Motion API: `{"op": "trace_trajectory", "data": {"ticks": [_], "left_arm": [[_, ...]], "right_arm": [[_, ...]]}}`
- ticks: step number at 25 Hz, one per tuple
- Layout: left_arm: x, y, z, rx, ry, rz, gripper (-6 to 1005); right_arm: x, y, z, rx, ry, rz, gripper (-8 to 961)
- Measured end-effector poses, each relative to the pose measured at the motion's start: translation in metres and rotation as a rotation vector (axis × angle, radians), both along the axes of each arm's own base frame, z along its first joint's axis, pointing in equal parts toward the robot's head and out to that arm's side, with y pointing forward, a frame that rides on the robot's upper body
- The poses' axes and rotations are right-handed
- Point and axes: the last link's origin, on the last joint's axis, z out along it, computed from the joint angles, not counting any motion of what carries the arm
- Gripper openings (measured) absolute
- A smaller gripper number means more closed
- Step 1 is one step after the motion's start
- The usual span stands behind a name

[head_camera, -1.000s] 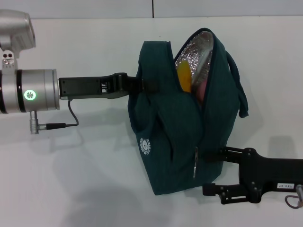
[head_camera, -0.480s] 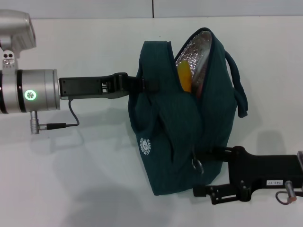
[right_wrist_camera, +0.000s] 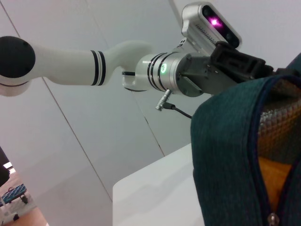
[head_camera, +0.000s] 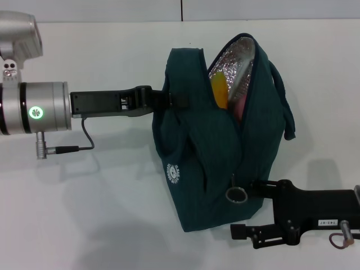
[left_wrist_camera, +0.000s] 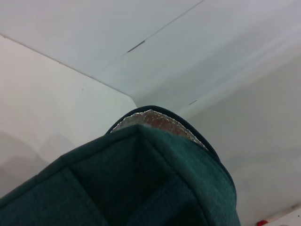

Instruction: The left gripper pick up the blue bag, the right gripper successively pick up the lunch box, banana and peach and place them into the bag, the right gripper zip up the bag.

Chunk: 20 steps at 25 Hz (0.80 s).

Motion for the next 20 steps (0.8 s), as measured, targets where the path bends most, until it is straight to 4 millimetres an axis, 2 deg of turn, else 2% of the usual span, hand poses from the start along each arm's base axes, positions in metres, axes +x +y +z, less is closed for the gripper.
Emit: {"op": "trace_trajectory", "data": {"ticks": [8, 13, 20], "left_arm": [[-0.0003, -0.0001, -0.0001, -0.001, 0.002, 0.0, 103], [-0.0005, 0.0, 0.0003, -0.001, 0.003, 0.0, 104], [-0.0009, -0.0001, 0.0004, -0.002, 0.006, -0.001, 104]], "right_arm": [[0.0033, 0.0006, 0.0016, 0.015, -0.006, -0.013, 868], [0.0047, 0.0029, 0.0017, 0.025, -0.017, -0.022, 681], [0.0045, 0.0044, 0.0011, 0.033, -0.019, -0.027, 527]]}}
